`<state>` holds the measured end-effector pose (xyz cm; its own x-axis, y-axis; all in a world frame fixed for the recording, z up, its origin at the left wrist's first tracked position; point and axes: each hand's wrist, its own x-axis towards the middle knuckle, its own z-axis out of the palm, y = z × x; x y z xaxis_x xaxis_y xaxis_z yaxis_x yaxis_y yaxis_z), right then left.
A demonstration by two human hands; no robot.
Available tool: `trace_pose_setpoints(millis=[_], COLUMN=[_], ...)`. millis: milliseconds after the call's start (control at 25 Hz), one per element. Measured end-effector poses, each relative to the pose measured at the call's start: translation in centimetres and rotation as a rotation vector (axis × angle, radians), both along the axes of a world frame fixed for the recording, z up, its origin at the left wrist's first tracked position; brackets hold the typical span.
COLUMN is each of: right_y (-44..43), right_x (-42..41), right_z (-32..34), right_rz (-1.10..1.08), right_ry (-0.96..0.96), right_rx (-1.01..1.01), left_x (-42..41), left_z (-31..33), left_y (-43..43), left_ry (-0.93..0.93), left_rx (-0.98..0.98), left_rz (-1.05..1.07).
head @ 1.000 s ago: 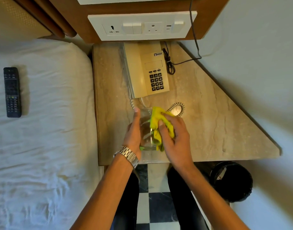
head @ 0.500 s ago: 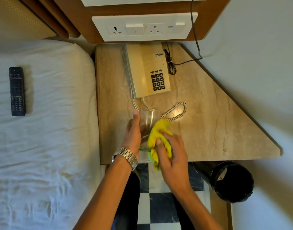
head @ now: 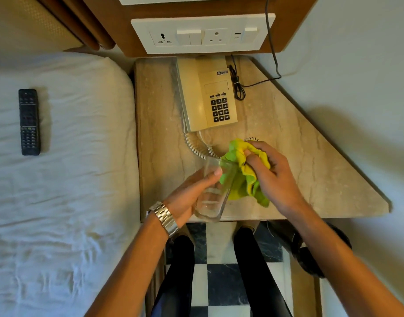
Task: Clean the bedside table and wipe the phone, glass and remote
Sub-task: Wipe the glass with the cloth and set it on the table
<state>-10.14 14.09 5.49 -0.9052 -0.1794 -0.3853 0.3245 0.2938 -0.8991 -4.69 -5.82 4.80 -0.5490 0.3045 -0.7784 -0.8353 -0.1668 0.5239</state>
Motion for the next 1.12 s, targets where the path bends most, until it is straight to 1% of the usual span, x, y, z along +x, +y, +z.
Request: trace_pose_setpoints(millis=[80,200,320,440,520,560,600,640,720,760,840,920,1000,1040,1080,1120], right_y=[1.4,2.2,2.5,3.0,3.2,3.3,3.2,3.1,2.4,2.0,1.9,2.2,2.4,2.6,2.8,2.8], right_x=[-1.0,-2.0,-1.6,-1.0,-0.8,-0.8,-0.7,-0.6,-0.3,-0.3,-0.4,-0.2,0.3,0.6,0.7,0.8], right_z=[0.7,1.0,0.8,0.4,0.0,-0.3,-0.6,-0.9,-1.5,-1.8,-2.7,-3.3,-3.5,-3.6,-3.7,-3.8], right_rz=[0.115,0.445,0.666,0.899,1.075,1.121,1.117,1.058,0.849,0.787,0.751,0.632,0.421,0.288,0.153,0.043], right_ry=[-0.084,-0.152,-0.185,-0.077,0.079,0.152,0.179,0.138,-0.093,-0.219,-0.435,-0.703,-1.031,-1.15,-1.21,-1.217], right_rx=[0.013,0.069,0.034,0.172,0.341,0.412,0.434,0.399,0.225,0.145,0.047,-0.045,-0.192,-0.294,-0.366,-0.41], left_x=[0.0,-0.3,-0.4,-0.1,0.0,-0.1,-0.3,-0.5,-1.0,-1.1,-1.1,-0.8,-0.4,-0.2,0.0,0.1], left_z=[-0.2,0.0,-1.0,-2.3,-2.8,-3.0,-3.1,-3.2,-3.2,-3.2,-3.2,-3.1,-3.1,-3.1,-3.1,-3.1], left_y=[-1.0,-1.7,-1.8,-2.4,-2.7,-2.7,-2.7,-2.6,-2.4,-2.4,-2.5,-2.5,-2.2,-2.2,-2.1,-2.3], left_ry=[0.079,0.129,0.184,0.215,0.212,0.215,0.22,0.226,0.256,0.284,0.373,0.541,0.773,0.884,0.965,1.003], left_rx=[0.013,-0.028,-0.107,-0.203,-0.283,-0.332,-0.375,-0.409,-0.492,-0.556,-0.735,-0.924,-1.039,-1.076,-1.105,-1.123], left_rz=[-0.152,-0.364,-0.426,-0.496,-0.528,-0.542,-0.553,-0.555,-0.55,-0.553,-0.625,-0.745,-0.796,-0.813,-0.829,-0.831])
